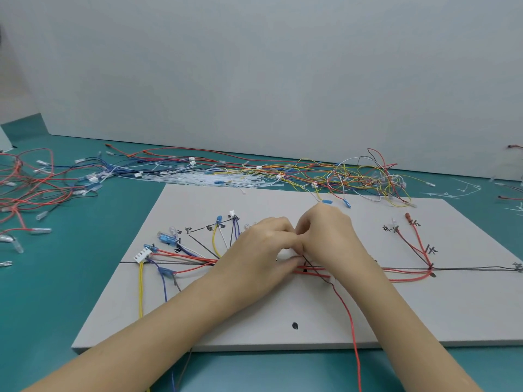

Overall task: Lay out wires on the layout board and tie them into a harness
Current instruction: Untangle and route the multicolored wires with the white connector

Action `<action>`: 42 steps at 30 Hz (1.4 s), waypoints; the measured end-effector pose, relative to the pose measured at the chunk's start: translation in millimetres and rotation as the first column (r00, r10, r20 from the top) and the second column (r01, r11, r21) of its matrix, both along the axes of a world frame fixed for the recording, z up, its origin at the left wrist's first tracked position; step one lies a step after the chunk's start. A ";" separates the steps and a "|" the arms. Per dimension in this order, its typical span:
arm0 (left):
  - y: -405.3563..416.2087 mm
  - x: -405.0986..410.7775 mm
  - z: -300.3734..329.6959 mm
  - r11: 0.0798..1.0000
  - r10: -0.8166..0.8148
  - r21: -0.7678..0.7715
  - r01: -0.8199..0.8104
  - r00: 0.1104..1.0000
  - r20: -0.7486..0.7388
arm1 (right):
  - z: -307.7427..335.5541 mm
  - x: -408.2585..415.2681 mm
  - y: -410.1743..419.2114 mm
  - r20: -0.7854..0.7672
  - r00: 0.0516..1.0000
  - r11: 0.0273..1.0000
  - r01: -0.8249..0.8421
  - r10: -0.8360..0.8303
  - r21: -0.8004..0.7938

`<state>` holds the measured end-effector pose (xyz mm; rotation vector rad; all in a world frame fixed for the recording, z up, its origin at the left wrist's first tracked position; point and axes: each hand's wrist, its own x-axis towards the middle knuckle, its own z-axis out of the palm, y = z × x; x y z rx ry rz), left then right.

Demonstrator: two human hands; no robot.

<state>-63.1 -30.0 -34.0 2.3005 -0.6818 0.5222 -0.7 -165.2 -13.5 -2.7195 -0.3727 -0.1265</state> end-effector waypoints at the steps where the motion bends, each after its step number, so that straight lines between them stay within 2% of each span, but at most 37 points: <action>1: 0.6 0.6 -0.5 1.000 -0.004 0.003 0.004 1.000 0.009 | 0.8 -0.6 -0.1 0.001 1.000 1.000 0.003 -0.003 0.012; 7: -0.1 1.5 -2.6 0.988 -0.019 0.154 0.012 0.999 0.044 | 4.8 -5.8 -0.3 -0.047 0.999 1.000 -0.010 0.010 0.010; 10: 0.6 1.4 -3.0 0.986 -0.036 0.162 0.029 0.999 0.037 | 7.6 -6.0 -2.1 -0.117 0.992 0.999 -0.038 0.038 0.002; 12: 0.9 0.4 -3.1 0.986 -0.050 0.159 0.046 0.999 0.019 | 10.4 -4.8 -6.5 -0.193 0.979 0.995 -0.053 0.068 0.079; 16: -2.1 -3.8 -3.7 0.985 -0.094 0.143 0.096 0.995 -0.021 | 14.0 -4.1 -21.4 -0.311 0.935 0.933 -0.052 0.171 0.356; 21: -4.2 -4.5 -3.4 0.996 -0.083 0.038 0.085 0.995 -0.063 | 18.4 0.5 -37.1 -0.277 0.944 0.876 -0.026 0.180 0.481; 23: -5.8 -5.5 -3.8 0.995 -0.093 0.012 0.094 0.991 -0.097 | 23.9 1.0 -44.2 -0.308 0.932 0.870 -0.017 0.192 0.492; 30: -8.2 -6.1 -5.1 0.997 -0.078 0.008 0.079 0.990 -0.121 | 35.4 -8.3 -72.5 -0.589 0.736 0.930 -0.154 0.334 0.334; 33: -8.1 -5.8 -6.0 0.998 -0.064 -0.004 0.064 0.989 -0.137 | 41.4 -11.3 -82.4 -0.646 0.629 0.901 -0.266 0.432 0.344; 35: -8.8 -6.5 -6.3 0.997 -0.072 -0.019 0.070 0.986 -0.151 | 44.7 -12.1 -88.3 -0.649 0.590 0.876 -0.284 0.481 0.391; 38: -10.0 -7.6 -6.4 0.996 -0.090 -0.040 0.084 0.980 -0.179 | 44.7 -10.6 -90.4 -0.624 0.604 0.862 -0.253 0.495 0.439; 42: -10.8 -7.8 -6.1 0.989 -0.136 -0.084 0.119 0.963 -0.231 | 40.7 -5.6 -89.8 -0.576 0.698 0.877 -0.159 0.425 0.453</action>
